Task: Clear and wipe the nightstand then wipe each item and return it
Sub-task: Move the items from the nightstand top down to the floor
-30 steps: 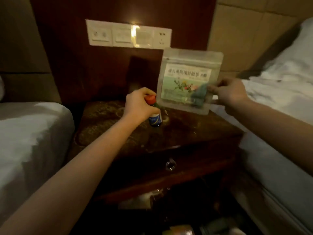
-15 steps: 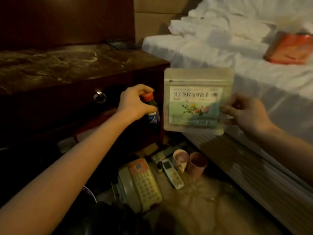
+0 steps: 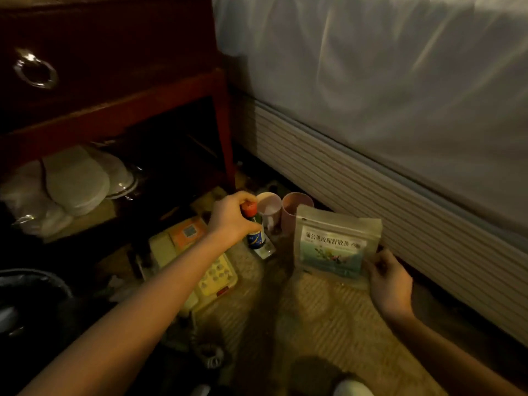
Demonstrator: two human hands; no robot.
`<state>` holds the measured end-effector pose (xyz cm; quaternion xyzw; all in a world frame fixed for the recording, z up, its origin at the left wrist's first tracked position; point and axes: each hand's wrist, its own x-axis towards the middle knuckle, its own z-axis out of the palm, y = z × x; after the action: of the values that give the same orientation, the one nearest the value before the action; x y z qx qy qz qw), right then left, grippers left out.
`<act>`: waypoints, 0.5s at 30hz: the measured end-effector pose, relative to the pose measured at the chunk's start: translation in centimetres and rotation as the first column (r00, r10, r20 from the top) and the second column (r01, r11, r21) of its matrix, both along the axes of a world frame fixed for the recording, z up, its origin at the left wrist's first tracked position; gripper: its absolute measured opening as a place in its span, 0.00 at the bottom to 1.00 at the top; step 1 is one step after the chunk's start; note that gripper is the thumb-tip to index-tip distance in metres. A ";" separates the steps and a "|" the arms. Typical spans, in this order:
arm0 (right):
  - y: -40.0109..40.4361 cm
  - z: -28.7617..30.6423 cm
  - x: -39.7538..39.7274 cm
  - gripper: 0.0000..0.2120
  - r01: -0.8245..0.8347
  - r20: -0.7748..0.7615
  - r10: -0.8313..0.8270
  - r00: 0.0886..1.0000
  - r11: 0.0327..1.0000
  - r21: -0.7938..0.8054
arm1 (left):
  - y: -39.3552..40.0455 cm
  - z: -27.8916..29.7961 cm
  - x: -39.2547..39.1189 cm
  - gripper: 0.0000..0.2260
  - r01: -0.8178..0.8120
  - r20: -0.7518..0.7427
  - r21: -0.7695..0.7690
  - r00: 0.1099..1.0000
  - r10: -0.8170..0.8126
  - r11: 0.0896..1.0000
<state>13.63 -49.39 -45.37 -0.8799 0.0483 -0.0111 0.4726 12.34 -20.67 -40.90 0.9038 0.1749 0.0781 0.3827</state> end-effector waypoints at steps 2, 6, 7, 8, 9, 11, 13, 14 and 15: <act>-0.1 -2.1 0.4 0.04 0.087 0.016 -0.088 0.996 0.995 0.038 | -0.4 -1.4 0.3 0.24 0.008 -0.015 0.019 1.000 -0.008 1.000; 0.4 -5.0 2.1 0.04 0.202 0.045 -0.203 0.978 0.979 0.029 | -0.7 -3.7 0.9 0.22 0.025 -0.073 0.001 0.997 -0.025 1.000; 0.4 -5.6 2.8 0.04 0.222 0.043 -0.223 0.974 0.975 0.027 | -0.7 -4.1 1.1 0.22 0.039 -0.088 0.013 0.995 -0.038 0.999; 0.4 -6.1 3.2 0.04 0.242 0.022 -0.242 0.970 0.970 0.020 | -0.7 -4.6 1.2 0.22 0.047 -0.103 0.029 0.994 -0.043 0.998; 0.3 -6.5 3.6 0.04 0.258 -0.005 -0.258 0.966 0.966 0.008 | -0.7 -4.9 1.3 0.22 0.043 -0.115 0.035 0.993 -0.039 0.998; 0.0 -7.2 4.0 0.05 0.252 -0.068 -0.252 0.965 0.968 -0.007 | -0.7 -5.5 1.4 0.23 0.012 -0.125 0.027 0.992 -0.008 1.000; 0.0 -7.7 3.7 0.08 0.263 -0.136 -0.265 0.955 0.964 -0.029 | -0.7 -6.0 1.5 0.23 -0.011 -0.122 0.036 0.992 0.016 0.999; 0.0 -8.2 3.4 0.12 0.295 -0.181 -0.295 0.938 0.955 -0.028 | -0.8 -6.2 1.5 0.23 -0.017 -0.120 0.038 0.993 0.021 0.999; 0.2 -8.8 3.0 0.18 0.348 -0.238 -0.344 0.908 0.937 -0.027 | -0.8 -6.3 1.5 0.23 -0.020 -0.117 0.031 0.993 0.024 0.999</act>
<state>16.62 -49.17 -54.14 -0.8485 0.2600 0.0116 0.4609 13.83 -21.52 -47.19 0.9104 0.2059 0.0318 0.3576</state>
